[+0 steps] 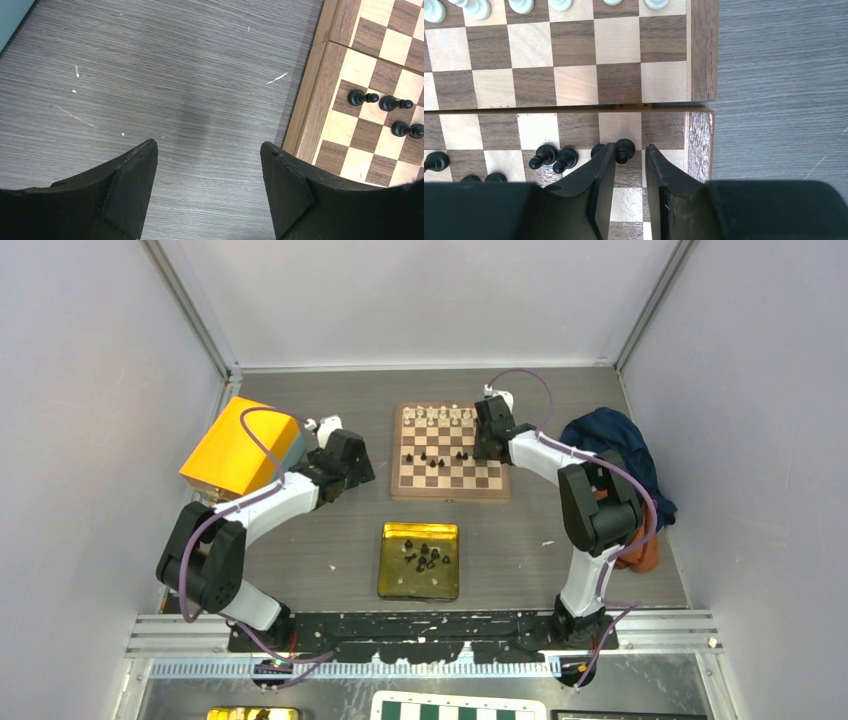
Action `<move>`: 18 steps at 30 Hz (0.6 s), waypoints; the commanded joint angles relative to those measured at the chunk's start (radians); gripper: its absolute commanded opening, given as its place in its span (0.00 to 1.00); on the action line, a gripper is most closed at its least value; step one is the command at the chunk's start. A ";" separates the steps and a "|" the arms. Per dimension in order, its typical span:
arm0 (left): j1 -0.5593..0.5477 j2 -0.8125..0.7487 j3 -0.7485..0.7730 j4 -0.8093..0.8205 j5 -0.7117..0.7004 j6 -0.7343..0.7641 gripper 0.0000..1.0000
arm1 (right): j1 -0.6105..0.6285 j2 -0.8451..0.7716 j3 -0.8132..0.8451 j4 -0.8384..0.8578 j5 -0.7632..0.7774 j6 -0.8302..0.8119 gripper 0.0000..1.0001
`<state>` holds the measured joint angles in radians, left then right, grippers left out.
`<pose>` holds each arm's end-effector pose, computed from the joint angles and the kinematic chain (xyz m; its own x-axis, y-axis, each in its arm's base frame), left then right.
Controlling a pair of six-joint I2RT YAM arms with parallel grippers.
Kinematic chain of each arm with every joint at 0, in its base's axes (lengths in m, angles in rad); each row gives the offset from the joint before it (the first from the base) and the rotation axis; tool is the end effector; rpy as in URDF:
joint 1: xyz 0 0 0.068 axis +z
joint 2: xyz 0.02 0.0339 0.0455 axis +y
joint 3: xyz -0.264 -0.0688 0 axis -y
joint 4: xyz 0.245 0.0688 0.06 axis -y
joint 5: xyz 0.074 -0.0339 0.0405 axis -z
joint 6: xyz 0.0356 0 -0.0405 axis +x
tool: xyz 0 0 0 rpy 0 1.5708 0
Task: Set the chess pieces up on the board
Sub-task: Pick up the chess piece from the chessboard.
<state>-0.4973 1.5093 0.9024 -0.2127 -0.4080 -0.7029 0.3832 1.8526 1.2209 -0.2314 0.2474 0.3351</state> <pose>0.2810 -0.1365 0.2086 -0.6193 -0.3390 -0.7082 -0.2627 0.9395 -0.2199 0.3716 0.1404 0.1884 -0.7362 0.0470 -0.6751 0.0289 0.9989 0.0381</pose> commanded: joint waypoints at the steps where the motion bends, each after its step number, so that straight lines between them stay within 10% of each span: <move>1: 0.000 -0.015 0.021 0.055 -0.029 -0.002 0.76 | 0.004 -0.005 0.043 0.037 -0.007 0.004 0.32; 18: 0.000 -0.008 0.016 0.047 -0.041 0.000 0.76 | 0.005 -0.042 0.026 0.041 0.013 -0.006 0.08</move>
<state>-0.4973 1.5097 0.9024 -0.2127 -0.4110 -0.7025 0.3836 1.8576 1.2213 -0.2314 0.2417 0.3382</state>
